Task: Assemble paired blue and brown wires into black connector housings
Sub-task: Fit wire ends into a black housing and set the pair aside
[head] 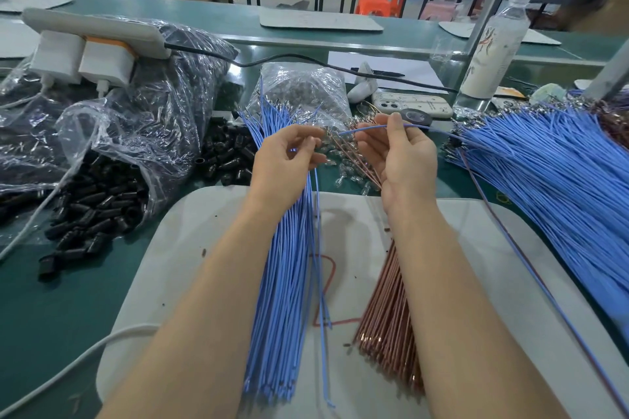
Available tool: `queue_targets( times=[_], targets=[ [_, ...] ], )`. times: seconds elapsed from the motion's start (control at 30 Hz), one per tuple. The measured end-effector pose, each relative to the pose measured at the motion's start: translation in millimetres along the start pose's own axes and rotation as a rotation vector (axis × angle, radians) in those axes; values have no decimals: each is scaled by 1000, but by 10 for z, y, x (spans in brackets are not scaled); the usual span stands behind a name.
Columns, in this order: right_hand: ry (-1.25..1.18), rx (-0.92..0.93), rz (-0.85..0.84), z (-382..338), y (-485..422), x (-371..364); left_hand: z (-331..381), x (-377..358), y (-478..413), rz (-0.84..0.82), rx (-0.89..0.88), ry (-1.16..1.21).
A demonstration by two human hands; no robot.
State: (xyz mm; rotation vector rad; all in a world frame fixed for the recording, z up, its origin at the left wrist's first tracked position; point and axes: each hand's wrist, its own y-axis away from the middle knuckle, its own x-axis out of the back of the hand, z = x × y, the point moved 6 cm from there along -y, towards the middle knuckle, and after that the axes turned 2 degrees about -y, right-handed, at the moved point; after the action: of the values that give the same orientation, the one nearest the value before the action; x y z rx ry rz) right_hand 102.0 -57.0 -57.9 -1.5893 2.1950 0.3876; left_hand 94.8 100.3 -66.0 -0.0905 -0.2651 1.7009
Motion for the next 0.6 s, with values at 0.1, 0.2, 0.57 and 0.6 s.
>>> queue_targets(
  times=[0.1, 0.2, 0.57, 0.6],
  targets=[
    [83, 78, -20, -23, 11, -28, -6, -3, 17, -3, -59, -142],
    [148, 139, -33, -35, 23, -50, -7, 3, 28, 15, -101, -289],
    [475, 381, -52, -109, 83, -95, 70, -12, 47, 10, -200, -442],
    [504, 403, -59, -115, 96, -106, 79, -17, 50, 8, -218, -477]
  ],
)
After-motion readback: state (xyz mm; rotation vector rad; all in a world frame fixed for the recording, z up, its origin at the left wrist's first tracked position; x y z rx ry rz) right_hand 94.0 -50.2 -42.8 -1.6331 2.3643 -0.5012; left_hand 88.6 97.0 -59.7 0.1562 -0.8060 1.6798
